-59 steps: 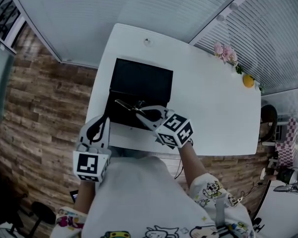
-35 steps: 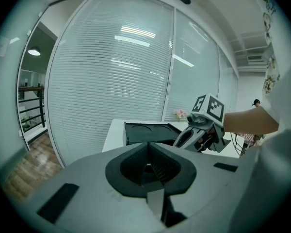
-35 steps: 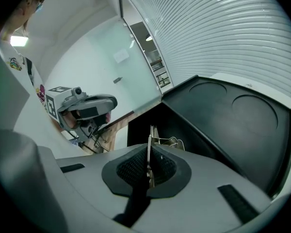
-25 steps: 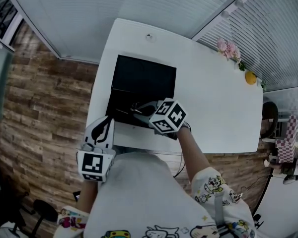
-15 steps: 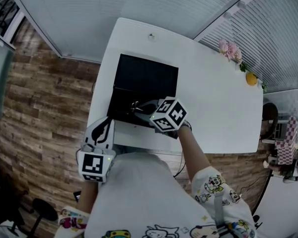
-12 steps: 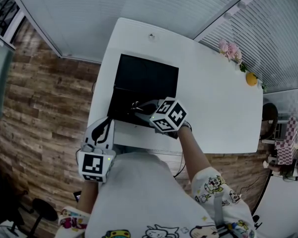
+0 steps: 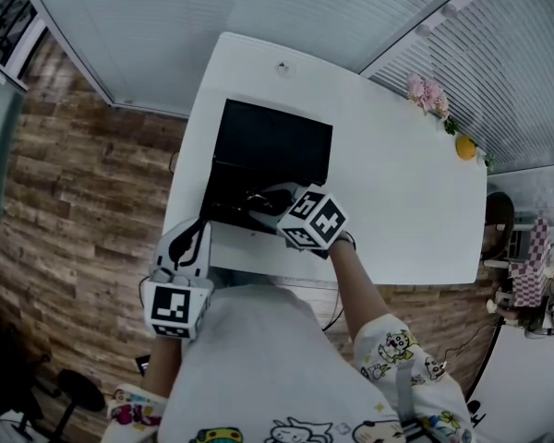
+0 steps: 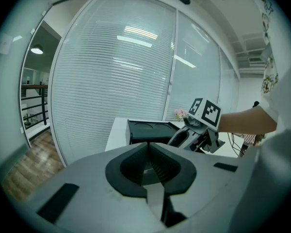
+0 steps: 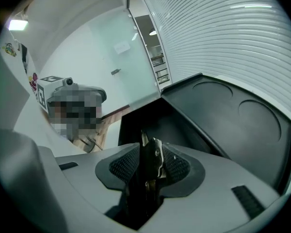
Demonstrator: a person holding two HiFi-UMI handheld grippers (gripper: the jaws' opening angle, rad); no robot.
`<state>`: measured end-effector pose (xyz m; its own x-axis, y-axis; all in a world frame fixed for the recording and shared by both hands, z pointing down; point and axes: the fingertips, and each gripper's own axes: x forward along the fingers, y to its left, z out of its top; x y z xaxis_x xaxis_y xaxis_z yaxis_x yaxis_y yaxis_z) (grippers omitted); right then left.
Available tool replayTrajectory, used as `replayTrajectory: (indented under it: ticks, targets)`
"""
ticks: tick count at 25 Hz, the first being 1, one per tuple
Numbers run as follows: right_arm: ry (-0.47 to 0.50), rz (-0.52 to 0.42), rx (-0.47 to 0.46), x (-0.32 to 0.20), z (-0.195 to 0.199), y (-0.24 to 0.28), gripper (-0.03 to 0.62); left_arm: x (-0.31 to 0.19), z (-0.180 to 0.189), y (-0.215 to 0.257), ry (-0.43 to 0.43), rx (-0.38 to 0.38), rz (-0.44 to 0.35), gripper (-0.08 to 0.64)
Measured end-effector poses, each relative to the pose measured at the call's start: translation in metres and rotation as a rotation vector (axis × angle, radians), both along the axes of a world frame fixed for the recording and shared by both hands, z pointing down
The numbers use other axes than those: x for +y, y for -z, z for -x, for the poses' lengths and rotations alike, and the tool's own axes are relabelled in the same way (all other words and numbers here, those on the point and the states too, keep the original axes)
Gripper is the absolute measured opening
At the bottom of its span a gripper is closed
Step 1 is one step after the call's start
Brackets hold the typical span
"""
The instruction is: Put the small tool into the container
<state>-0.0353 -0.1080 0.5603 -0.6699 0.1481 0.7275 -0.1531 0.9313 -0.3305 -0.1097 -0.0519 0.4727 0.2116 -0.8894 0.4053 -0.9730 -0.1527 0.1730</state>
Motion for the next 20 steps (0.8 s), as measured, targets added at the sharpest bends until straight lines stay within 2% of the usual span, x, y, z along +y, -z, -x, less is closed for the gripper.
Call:
replayTrajectory:
  ticks: [20]
  targets:
    - [-0.008, -0.101, 0.032, -0.0084, -0.0036, 0.0044, 0.206, 0.0031, 0.0052, 0.0000, 0.010, -0.002, -0.006, 0.011]
